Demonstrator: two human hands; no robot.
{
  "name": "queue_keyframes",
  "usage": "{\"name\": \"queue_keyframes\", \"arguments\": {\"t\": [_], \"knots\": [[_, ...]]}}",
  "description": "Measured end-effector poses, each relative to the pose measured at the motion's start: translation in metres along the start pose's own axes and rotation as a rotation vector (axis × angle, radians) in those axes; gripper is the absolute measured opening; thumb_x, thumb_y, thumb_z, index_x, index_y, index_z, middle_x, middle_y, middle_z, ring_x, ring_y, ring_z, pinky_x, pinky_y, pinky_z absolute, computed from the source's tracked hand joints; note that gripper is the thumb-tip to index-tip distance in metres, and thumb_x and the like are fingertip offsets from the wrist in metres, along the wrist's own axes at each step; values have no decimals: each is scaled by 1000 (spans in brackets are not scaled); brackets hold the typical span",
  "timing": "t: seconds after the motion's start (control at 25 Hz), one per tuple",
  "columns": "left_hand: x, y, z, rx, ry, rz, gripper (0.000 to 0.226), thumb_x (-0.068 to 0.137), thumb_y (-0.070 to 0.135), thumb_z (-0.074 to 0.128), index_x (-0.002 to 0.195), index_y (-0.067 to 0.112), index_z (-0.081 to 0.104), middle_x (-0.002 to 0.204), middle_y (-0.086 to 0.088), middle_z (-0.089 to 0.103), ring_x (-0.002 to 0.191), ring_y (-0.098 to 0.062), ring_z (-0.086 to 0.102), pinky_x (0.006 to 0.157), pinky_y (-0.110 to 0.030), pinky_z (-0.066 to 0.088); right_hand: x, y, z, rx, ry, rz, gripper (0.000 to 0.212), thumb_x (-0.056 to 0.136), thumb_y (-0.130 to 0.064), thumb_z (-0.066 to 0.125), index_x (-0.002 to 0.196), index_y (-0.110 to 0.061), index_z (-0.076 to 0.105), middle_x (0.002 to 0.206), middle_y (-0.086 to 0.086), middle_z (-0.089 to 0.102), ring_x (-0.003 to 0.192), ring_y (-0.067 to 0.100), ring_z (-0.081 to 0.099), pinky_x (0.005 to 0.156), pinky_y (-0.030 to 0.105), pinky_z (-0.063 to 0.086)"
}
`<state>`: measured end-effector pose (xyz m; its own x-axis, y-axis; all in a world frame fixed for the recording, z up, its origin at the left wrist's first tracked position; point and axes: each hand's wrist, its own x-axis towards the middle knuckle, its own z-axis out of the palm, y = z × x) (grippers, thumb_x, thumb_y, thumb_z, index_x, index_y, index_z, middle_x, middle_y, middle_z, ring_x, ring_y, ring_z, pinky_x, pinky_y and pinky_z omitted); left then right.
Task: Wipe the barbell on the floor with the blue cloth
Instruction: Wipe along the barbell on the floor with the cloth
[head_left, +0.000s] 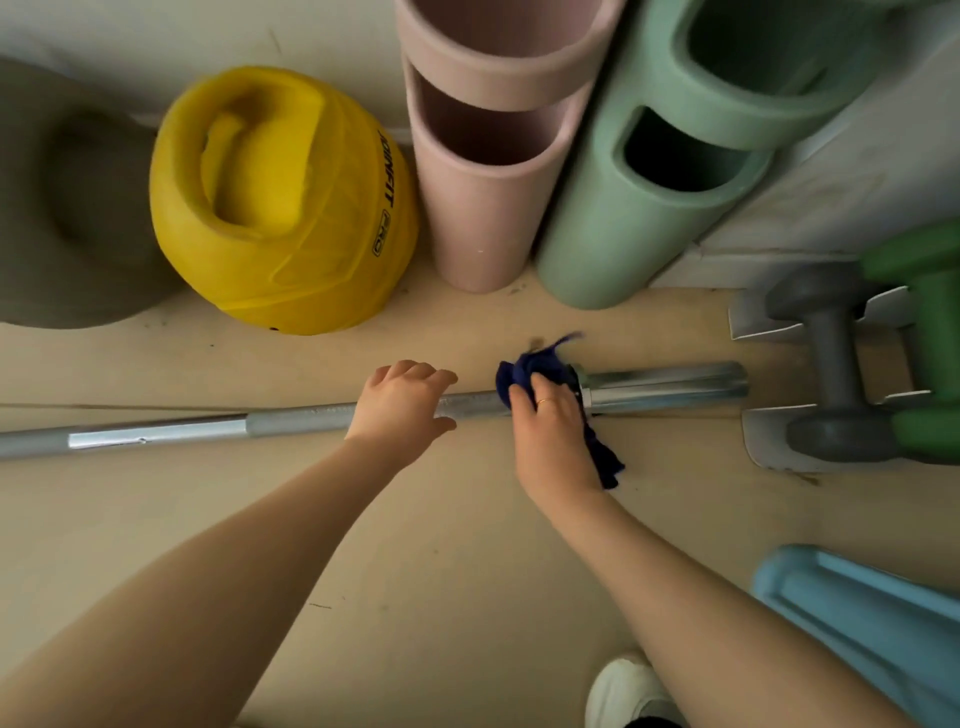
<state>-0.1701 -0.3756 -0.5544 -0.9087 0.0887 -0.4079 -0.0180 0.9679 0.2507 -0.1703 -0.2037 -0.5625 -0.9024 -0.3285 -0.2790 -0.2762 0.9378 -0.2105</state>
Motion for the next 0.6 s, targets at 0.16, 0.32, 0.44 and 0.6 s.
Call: {"name": "queue_keyframes", "arguments": {"t": [0.16,0.32,0.44,0.6], "knots": [[0,-9,11,100,7,39,49,86,37,60,130,22,44,129,-1,55,122,-23,45,102,-34,33,19,26,-15,32,-85,-68,51,85,-7,53,135,-13,41,133,18,44,117,39,43,97,41,32],[3,-16,11,87,-29,13,38,87,37,59,121,21,53,114,-2,60,107,-25,54,89,-33,40,22,-9,-6,105,-26,51,46,80,-3,51,119,-24,62,135,11,50,116,35,46,93,38,34],[0,-18,10,61,-54,36,34,87,35,59,117,19,56,111,-5,59,104,-27,56,87,-36,42,16,-30,5,120,-59,-126,55,80,-2,49,126,-31,55,141,5,44,122,31,43,95,40,39],[2,-23,14,28,-50,67,33,86,33,61,113,16,56,108,-6,59,101,-28,55,84,-37,43,27,-8,-6,-29,-24,264,49,81,-8,50,128,-21,50,135,9,46,111,36,45,92,39,39]]}}
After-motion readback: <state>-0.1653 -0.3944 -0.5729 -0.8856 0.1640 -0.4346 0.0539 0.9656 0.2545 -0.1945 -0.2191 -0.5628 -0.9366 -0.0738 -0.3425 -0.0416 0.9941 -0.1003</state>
